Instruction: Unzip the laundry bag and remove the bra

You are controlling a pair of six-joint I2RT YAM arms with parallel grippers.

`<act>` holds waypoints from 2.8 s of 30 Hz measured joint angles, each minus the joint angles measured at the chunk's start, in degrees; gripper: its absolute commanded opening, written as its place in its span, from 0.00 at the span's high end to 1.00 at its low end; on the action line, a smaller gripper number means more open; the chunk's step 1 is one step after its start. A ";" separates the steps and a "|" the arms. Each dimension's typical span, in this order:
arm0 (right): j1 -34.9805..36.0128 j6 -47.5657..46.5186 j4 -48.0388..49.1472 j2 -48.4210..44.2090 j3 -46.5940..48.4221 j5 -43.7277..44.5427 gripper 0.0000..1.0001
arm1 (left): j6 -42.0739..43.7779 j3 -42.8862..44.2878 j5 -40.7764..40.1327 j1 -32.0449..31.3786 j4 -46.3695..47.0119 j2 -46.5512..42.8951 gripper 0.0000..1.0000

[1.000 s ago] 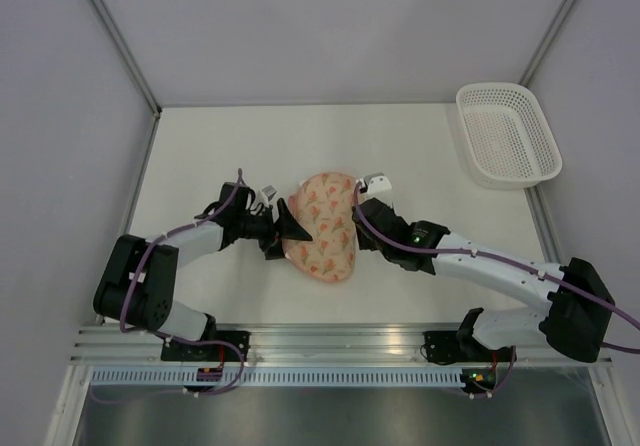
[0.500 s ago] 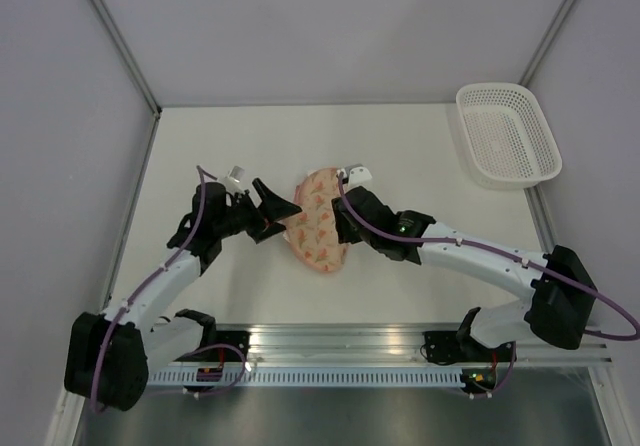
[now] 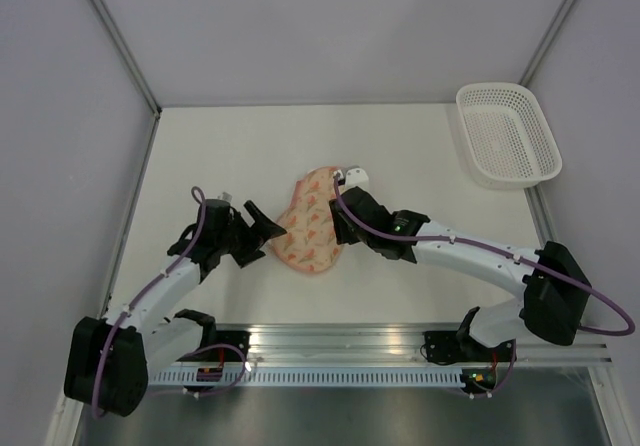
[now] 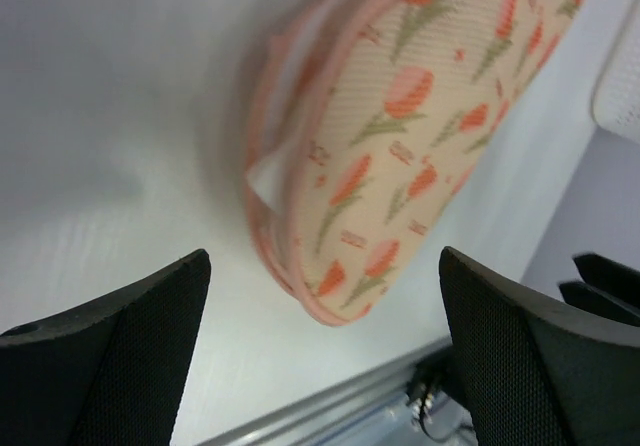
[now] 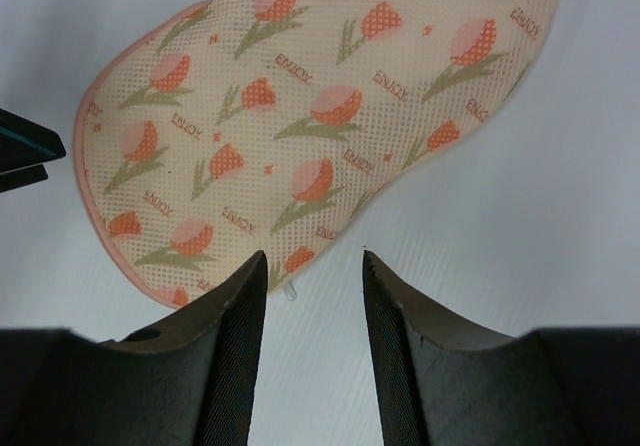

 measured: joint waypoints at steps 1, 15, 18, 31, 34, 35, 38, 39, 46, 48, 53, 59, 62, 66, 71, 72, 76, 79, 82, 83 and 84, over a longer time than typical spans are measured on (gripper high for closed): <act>-0.02 0.00 0.04 -0.17 0.00 0.02 0.52 | 0.11 -0.50 -1.66 0.11 -0.59 -0.79 0.05; 0.00 -0.11 0.50 -2.82 -2.01 -0.20 0.82 | 2.32 1.79 -20.92 -0.13 2.95 6.80 0.98; 0.00 -0.11 0.50 -3.74 -2.45 -0.28 0.82 | 2.19 2.05 -21.79 -0.74 5.53 13.75 0.98; 0.00 0.28 0.28 -5.42 -3.50 1.36 0.79 | -1.64 5.97 -19.96 -12.13 12.41 21.90 0.98; -0.02 0.70 0.02 -3.69 -3.15 2.43 0.76 | -3.41 5.99 -17.81 -15.15 14.34 24.46 0.98; -0.02 0.81 0.02 -3.28 -3.08 2.58 0.71 | -4.13 5.77 -16.90 -15.72 15.02 25.38 0.98; -0.31 1.40 -0.02 -2.23 -2.97 2.95 0.61 | -6.51 3.69 -14.12 -16.61 17.75 26.43 0.98; -0.44 1.64 -0.02 -1.79 -2.67 2.84 0.59 | -7.26 2.99 -13.38 -16.98 18.82 26.43 0.98; -1.68 2.03 1.86 7.93 3.19 -2.36 0.55 | -10.95 0.55 -10.75 -18.95 24.65 27.41 0.98; -1.66 2.14 3.02 11.13 4.02 -4.72 0.54 | -11.47 0.50 -10.14 -18.95 25.79 27.98 0.98; -1.57 2.19 3.52 15.06 4.98 -9.35 0.52 | -12.22 0.28 -9.66 -18.95 27.32 28.61 0.98; -0.92 2.14 4.81 16.11 7.21 -12.44 0.54 | -12.92 0.26 -8.76 -18.95 29.62 30.03 0.98; -0.63 2.12 5.66 16.24 7.87 -13.40 0.56 | -13.55 0.24 -8.09 -18.95 30.93 30.82 0.98; -0.59 2.14 6.60 18.10 8.85 -14.25 0.61 | -14.10 -0.02 -7.93 -18.95 31.85 31.10 0.98; -0.59 2.16 6.60 20.24 8.90 -14.86 0.69 | -14.38 -0.24 -7.93 -18.95 32.11 31.04 0.98; -0.59 2.16 6.64 20.39 8.90 -14.88 0.74 | -14.45 -0.26 -7.93 -18.95 32.13 31.01 0.98; -0.59 2.21 6.71 20.48 8.90 -14.95 0.90 | -14.51 -0.39 -7.96 -18.95 32.06 30.80 0.98; -0.59 2.38 6.69 20.48 8.90 -15.04 0.86 | -14.51 -0.63 -8.07 -18.95 31.74 30.34 0.98; -0.52 2.51 6.64 20.48 8.87 -15.06 0.77 | -14.51 -0.92 -8.11 -18.95 31.15 29.73 0.98; -0.50 2.43 6.60 20.48 8.87 -15.08 0.76 | -14.51 -0.98 -8.15 -18.95 30.97 29.57 0.98; -0.42 2.38 6.47 20.48 8.87 -15.10 0.76 | -14.51 -1.07 -8.22 -18.95 30.62 29.27 0.98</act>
